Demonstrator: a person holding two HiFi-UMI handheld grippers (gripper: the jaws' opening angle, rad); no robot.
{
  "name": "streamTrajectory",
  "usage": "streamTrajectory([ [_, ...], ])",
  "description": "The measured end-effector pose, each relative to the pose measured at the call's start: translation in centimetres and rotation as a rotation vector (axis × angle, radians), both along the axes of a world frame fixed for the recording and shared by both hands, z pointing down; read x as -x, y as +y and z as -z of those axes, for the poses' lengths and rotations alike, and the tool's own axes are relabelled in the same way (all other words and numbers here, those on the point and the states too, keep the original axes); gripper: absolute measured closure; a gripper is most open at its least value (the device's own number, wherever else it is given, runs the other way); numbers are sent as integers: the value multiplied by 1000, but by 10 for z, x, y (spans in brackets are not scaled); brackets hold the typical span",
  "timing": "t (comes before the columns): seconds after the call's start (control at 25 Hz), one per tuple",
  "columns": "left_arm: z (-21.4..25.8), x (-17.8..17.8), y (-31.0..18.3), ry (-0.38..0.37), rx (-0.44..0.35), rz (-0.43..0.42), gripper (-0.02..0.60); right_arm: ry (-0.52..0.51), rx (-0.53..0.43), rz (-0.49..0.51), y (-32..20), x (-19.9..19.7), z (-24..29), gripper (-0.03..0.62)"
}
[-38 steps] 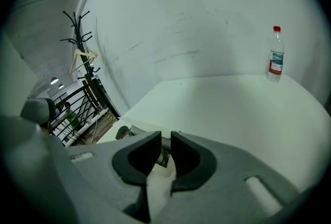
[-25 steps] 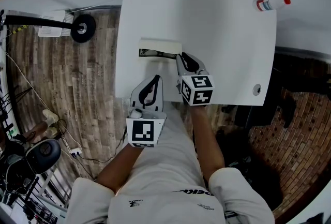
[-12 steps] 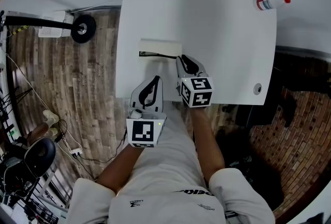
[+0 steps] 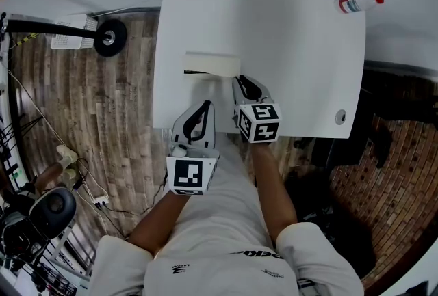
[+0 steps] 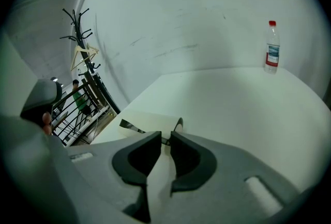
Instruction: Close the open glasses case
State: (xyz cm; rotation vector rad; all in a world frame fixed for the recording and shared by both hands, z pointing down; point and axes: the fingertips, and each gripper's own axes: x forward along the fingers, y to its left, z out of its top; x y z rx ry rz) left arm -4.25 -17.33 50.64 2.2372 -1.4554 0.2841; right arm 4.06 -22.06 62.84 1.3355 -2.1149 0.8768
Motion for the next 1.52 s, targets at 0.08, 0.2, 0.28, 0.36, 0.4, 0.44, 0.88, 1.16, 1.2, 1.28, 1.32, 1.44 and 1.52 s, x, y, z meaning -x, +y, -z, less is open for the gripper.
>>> streamTrajectory([
  [0.08,1,1,0,3,-2,1,583,-1,3,-4,0,1,-1,542],
  [0.2,2,1,-1,6,-5,0,583,2,10,-2,1,2,-3,542],
  [0.28,3,-1,0,6,-6,-1,583,2,12,-2,2,1,-3,543],
  [0.36,3,-2,1,5,-6,-1,583,1,14,-4,3,0,-4,544],
  [0.4,3,-3,2,5,-7,-1,583,1,15,-5,4,0,-5,545],
  [0.44,4,-2,3,7,-7,-1,583,0,17,-6,5,0,-5,545],
  [0.88,7,0,6,4,-19,6,583,-12,42,-25,10,-2,-15,560],
  [1.16,9,1,7,24,-11,7,584,-3,64,-21,14,0,-19,568],
  [1.2,9,2,8,21,-10,7,583,-8,64,-23,15,1,-18,569],
  [1.28,9,3,9,19,-10,7,583,-17,62,-25,16,2,-15,569],
  [1.32,10,3,9,19,-14,8,583,-20,59,-26,17,3,-13,569],
  [1.44,14,4,9,15,-28,8,584,-36,52,-31,17,3,-8,569],
  [1.52,16,5,10,19,-26,8,583,-50,44,-45,17,2,-2,574],
])
